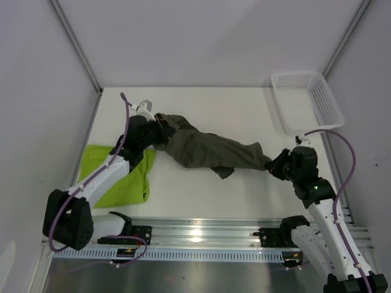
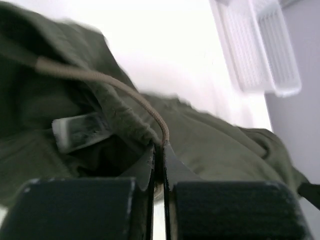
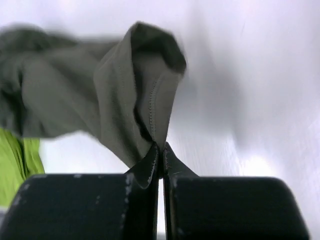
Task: Fold and stack the shorts
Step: Flatten the shorts out
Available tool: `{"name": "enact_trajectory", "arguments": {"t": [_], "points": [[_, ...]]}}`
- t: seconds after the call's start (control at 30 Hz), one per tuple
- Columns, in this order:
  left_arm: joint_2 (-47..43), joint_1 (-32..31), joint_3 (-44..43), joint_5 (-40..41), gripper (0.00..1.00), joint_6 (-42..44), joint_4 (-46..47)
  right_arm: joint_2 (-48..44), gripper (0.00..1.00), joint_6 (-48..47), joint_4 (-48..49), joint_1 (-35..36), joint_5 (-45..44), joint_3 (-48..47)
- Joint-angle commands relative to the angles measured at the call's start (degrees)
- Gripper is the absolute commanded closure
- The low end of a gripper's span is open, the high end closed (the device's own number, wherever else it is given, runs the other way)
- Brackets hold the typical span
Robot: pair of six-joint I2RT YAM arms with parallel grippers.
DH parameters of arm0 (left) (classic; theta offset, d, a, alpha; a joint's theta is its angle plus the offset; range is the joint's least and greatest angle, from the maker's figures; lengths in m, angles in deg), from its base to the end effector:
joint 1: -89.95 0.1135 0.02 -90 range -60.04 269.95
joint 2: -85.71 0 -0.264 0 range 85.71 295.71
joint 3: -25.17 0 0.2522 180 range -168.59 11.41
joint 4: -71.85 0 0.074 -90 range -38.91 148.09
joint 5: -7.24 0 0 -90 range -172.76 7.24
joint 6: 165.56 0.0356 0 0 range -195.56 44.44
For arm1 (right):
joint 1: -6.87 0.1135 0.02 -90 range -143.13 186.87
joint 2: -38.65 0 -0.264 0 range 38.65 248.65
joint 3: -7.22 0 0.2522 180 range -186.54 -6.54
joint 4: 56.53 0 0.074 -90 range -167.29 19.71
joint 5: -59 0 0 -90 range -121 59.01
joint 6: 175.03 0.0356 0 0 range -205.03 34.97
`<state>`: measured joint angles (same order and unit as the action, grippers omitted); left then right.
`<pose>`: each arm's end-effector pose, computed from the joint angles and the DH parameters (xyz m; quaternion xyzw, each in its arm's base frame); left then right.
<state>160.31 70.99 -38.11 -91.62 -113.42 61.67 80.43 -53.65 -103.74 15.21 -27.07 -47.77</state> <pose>0.2808 -0.1023 0.2785 -0.0924 0.8201 -0.3231 0.4632 0.1574 0.0255 0.2858 0.1605 0.8679 0.1879 0.4310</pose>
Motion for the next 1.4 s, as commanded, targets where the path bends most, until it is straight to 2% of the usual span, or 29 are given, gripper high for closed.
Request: {"name": "enact_trajectory", "arguments": {"t": [0.0, 0.03, 0.07, 0.13, 0.2, 0.23, 0.27, 0.3, 0.37, 0.43, 0.53, 0.73, 0.8, 0.9, 0.93, 1.03, 1.13, 1.2, 1.37], "points": [[-4.11, -2.48, 11.51, -2.11, 1.00, 0.96, 0.37, -5.89, 1.00, 6.22, -1.71, 8.49, 4.78, 7.47], [-4.99, -4.14, 13.11, -2.21, 0.99, 0.26, 1.69, -6.62, 1.00, 9.90, -3.36, 13.15, -2.97, 6.79], [-5.87, -5.02, 15.57, -1.52, 0.98, 0.16, 2.05, -7.06, 1.00, 13.94, -4.94, 20.50, -6.00, 6.61], [-6.14, -6.35, 17.87, -0.98, 0.93, 0.51, 2.40, -6.45, 1.00, 16.51, -8.10, 25.74, -12.87, 5.82], [-6.05, -6.44, 18.84, -0.46, 0.89, 1.30, 1.53, -4.35, 0.90, 18.37, -7.86, 29.36, -13.68, 6.34], [-6.23, -6.44, 18.67, 0.24, 0.83, 1.65, -0.56, -3.29, 0.83, 18.46, -6.81, 29.98, -12.90, 6.95], [-7.27, -6.44, 18.49, 1.38, 0.79, 2.00, -1.46, -2.33, 0.71, 19.24, -6.45, 30.68, -12.11, 7.13], [-8.07, -6.44, 18.67, 2.00, 0.76, 2.36, -2.16, -0.66, 0.65, 19.68, -6.10, 31.29, -11.75, 7.31], [-11.22, -6.44, 18.84, 4.28, 0.55, 2.53, -5.05, -0.03, 0.49, 21.43, -5.92, 34.18, -14.10, 7.40], [-13.69, -6.44, 18.67, 6.74, 0.32, 2.71, -7.69, -0.12, 0.47, 21.19, -5.40, 35.16, -16.84, 7.13], [-18.35, -6.44, 17.88, 11.92, 0.18, 3.68, -12.44, 1.28, 0.43, 20.22, -5.31, 35.08, -18.42, 5.47], [-22.14, -6.00, 12.69, 20.10, 0.06, 5.26, -20.53, 9.89, 0.19, 18.20, -6.97, 34.99, -25.44, -1.73], [-21.53, -5.39, 12.25, 20.29, 0.05, 5.08, -19.93, 14.02, 0.19, 16.62, -6.28, 34.47, -26.68, -4.37], [-18.19, -5.38, 13.21, 17.05, 0.05, 4.91, -17.73, 17.72, 0.26, 14.33, -3.83, 31.92, -23.80, -4.65], [-17.05, -5.38, 13.83, 16.86, 0.05, 4.82, -16.24, 18.24, 0.32, 14.07, -3.20, 30.78, -23.44, -3.95], [-9.68, -4.42, 11.73, 19.32, 0.05, 4.03, -14.30, 18.34, 0.39, 13.71, -0.57, 29.81, -22.29, -2.19], [-2.03, -2.84, 7.34, 19.41, 0.05, 4.38, -13.42, 17.02, 0.29, 13.54, -0.65, 28.49, -24.31, -1.83], [1.32, -2.05, 4.71, 19.06, 0.05, 4.73, -12.72, 16.67, 0.28, 11.70, 0.40, 25.16, -23.18, -2.36], [5.97, -0.64, 1.45, 16.78, 0.06, 5.61, -10.44, 22.37, 0.26, 6.69, 7.15, 13.13, -12.91, -1.57]]}}
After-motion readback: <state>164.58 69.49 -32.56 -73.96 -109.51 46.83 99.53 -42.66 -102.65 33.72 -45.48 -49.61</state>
